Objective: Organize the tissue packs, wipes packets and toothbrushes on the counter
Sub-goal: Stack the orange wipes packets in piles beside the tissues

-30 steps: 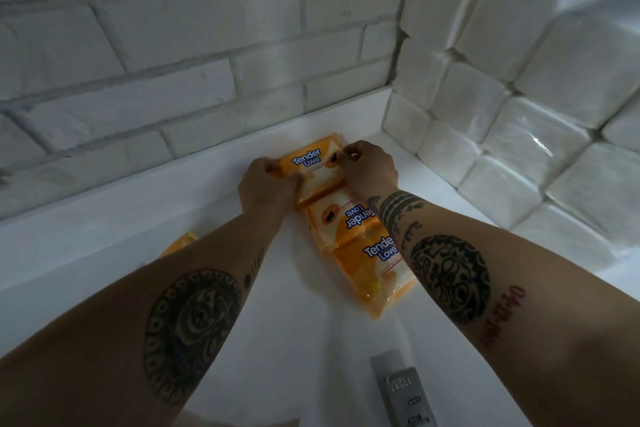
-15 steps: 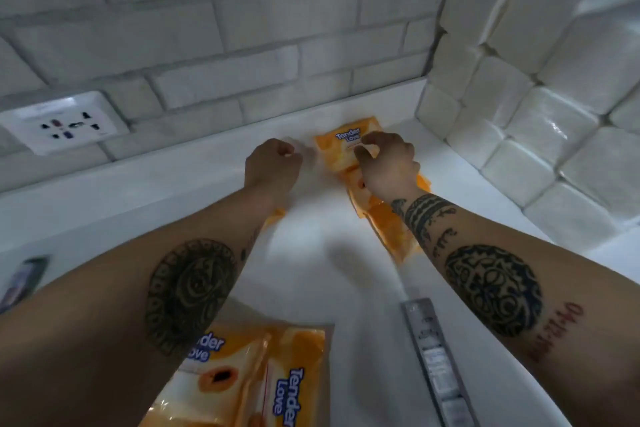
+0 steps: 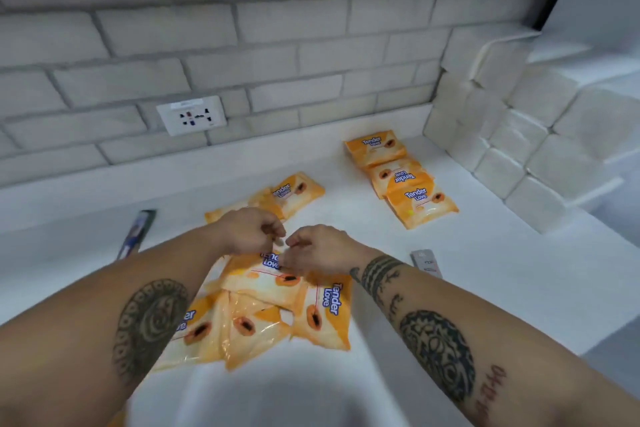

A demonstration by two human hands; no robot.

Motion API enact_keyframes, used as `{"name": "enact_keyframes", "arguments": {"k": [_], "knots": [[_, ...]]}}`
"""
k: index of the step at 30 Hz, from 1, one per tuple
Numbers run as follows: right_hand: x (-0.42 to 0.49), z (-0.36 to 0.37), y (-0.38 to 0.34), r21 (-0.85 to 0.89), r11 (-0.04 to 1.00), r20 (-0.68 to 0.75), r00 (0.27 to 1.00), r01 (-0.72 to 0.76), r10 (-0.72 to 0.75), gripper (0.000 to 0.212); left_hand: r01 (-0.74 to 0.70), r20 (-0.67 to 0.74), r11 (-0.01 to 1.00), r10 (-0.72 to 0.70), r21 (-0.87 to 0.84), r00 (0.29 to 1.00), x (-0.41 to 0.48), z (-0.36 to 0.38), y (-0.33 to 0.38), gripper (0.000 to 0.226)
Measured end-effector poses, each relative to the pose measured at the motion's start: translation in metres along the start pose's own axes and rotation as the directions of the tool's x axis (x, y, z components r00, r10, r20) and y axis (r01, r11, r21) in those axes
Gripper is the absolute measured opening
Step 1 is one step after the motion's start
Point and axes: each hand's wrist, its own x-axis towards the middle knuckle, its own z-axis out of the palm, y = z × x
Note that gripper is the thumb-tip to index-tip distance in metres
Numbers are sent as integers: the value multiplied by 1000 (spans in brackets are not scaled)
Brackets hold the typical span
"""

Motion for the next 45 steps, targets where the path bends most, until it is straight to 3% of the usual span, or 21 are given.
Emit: {"name": "enact_keyframes", "arguments": {"k": [4,8,13,15,18,20,23,26,28,31,33,35,37,39,45], "knots": [[-14,35,-22,-241,967,28,995,-86,96,89,-22,118,932,-22,361,993,-45,8,-27,95],[-34,48,-42,-220,971,-67,994,-96,83,101,-76,-23,938,89,339,996,-72,32,-39,111],[-54,54,-51,-124,990,-190,981,-65,41,93,-169,-211,985,169,17,963,-89,44,-45,98],[-66,50,-55,-91,996,-239,971,-22,0,87,-239,-307,947,166,-216,937,-95,40,-44,91],[-82,39,-65,-55,998,-325,945,23,-40,83,-227,-317,702,2,-675,948,-105,26,-35,109],[-93,31,-76,-46,997,-371,926,56,-69,83,-205,-237,571,18,-795,971,-107,14,-30,120],[-107,20,-90,-49,994,-435,893,99,-111,86,-256,-184,550,184,-795,966,-115,2,-13,98],[-119,10,-92,-26,993,-481,869,118,-116,85,-276,-224,476,164,-835,961,-123,-5,8,58],[-127,4,-90,29,989,-563,820,144,-103,75,-298,-251,439,162,-848,954,-125,-9,18,53],[-132,-10,-87,214,965,-682,731,151,36,72,-316,-279,359,152,-878,948,-127,-15,34,41],[-136,-19,-87,409,899,-661,730,155,175,80,-330,-296,306,152,-893,943,-129,-20,47,22],[-140,-25,-88,580,789,-609,751,202,255,68,-337,-301,284,161,-898,940,-130,-21,61,18],[-145,-30,-87,658,704,-603,748,269,278,38,-341,-302,275,177,-899,937,-128,-18,71,20],[-150,-32,-83,668,678,-628,722,307,291,23,-336,-293,272,185,-902,938,-127,-13,79,19],[-151,-29,-48,663,697,-627,711,274,317,12,-288,-248,304,165,-908,955,-109,15,94,13]]}}
